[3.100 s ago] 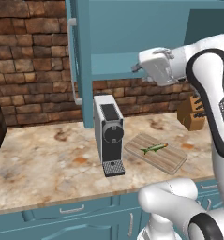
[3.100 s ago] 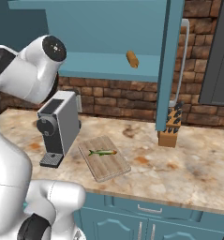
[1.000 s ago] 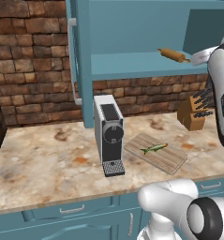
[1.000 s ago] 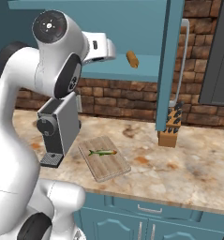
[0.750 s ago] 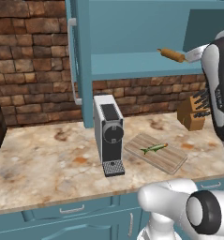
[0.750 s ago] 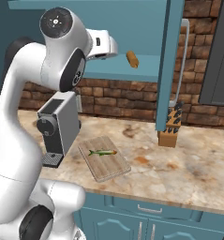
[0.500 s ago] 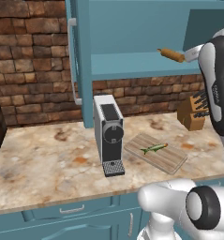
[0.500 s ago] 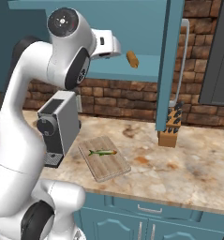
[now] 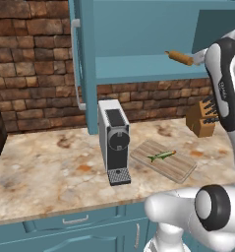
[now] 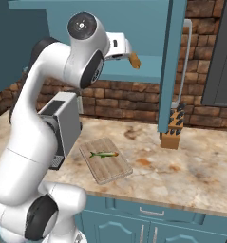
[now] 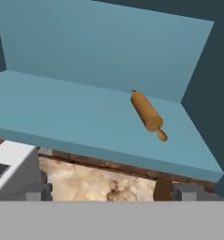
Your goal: Open the cabinet, retrieve the rolling pin, and place it next to the meat on the cutting board to prepare for tenderizing.
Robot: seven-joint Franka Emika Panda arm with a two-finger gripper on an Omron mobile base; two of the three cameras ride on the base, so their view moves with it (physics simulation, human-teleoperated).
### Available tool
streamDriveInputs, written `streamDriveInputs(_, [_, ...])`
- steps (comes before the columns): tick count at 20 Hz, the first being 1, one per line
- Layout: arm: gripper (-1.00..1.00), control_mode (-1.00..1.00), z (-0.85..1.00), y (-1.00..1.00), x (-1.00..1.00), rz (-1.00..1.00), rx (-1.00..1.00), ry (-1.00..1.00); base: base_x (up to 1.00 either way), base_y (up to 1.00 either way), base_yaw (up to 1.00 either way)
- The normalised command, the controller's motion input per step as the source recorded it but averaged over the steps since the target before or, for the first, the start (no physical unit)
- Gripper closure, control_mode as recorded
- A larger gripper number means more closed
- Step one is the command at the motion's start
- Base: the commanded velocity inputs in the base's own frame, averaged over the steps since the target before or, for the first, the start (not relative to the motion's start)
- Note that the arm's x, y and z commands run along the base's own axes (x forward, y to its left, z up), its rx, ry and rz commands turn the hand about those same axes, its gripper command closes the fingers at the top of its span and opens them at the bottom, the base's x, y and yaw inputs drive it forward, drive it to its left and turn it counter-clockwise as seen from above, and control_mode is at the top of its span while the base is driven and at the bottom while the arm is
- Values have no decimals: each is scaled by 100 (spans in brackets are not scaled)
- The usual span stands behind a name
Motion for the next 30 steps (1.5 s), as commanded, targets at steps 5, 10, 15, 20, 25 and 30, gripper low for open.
streamDriveInputs(5, [-100, -100, -6, -15, 39, 0, 0, 2, 0, 0, 0])
streamDriveInputs(10, [-100, -100, -4, -17, 43, 0, 0, 4, 0, 0, 0])
streamDriveInputs(15, [-100, -100, -6, -16, 43, 0, 0, 6, 0, 0, 0])
streamDriveInputs(20, [-100, -100, -9, -15, 39, 0, 0, 7, 0, 0, 0])
streamDriveInputs(25, [-100, -100, -12, -11, 40, 0, 0, 5, 0, 0, 0])
streamDriveInputs(30, [-100, -100, -13, -8, 43, 0, 0, 4, 0, 0, 0])
